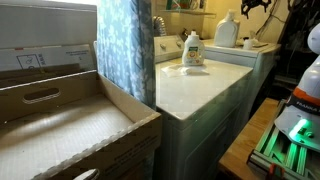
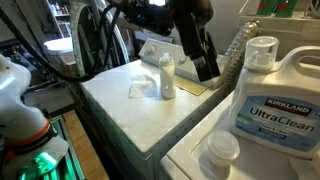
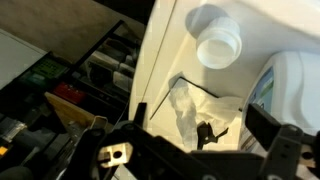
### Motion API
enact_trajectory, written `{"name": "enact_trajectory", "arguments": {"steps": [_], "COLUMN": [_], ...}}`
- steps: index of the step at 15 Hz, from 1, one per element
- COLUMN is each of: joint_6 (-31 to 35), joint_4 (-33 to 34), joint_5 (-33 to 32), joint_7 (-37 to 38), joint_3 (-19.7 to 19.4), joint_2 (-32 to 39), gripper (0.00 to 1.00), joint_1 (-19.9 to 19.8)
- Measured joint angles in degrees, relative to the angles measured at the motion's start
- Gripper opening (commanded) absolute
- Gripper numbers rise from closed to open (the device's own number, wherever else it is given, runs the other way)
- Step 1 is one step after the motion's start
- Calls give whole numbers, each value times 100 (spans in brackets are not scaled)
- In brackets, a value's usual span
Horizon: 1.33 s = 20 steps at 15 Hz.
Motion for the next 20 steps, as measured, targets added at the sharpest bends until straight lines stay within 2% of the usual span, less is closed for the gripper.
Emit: {"name": "enact_trajectory", "arguments": {"steps": [4, 9, 14, 20], "joint_6": [538, 1379, 2693, 3344], "joint_4": [-368, -750, -1110, -1243], "joint_5": [507, 747, 878, 1846], "joint_7": [-1278, -2336, -2670, -3368], "joint_3": [-234, -401, -504, -522], "joint_2": [73, 244, 459, 848], "gripper": [100, 100, 100, 100], "joint_1": [-173, -392, -556, -578]}}
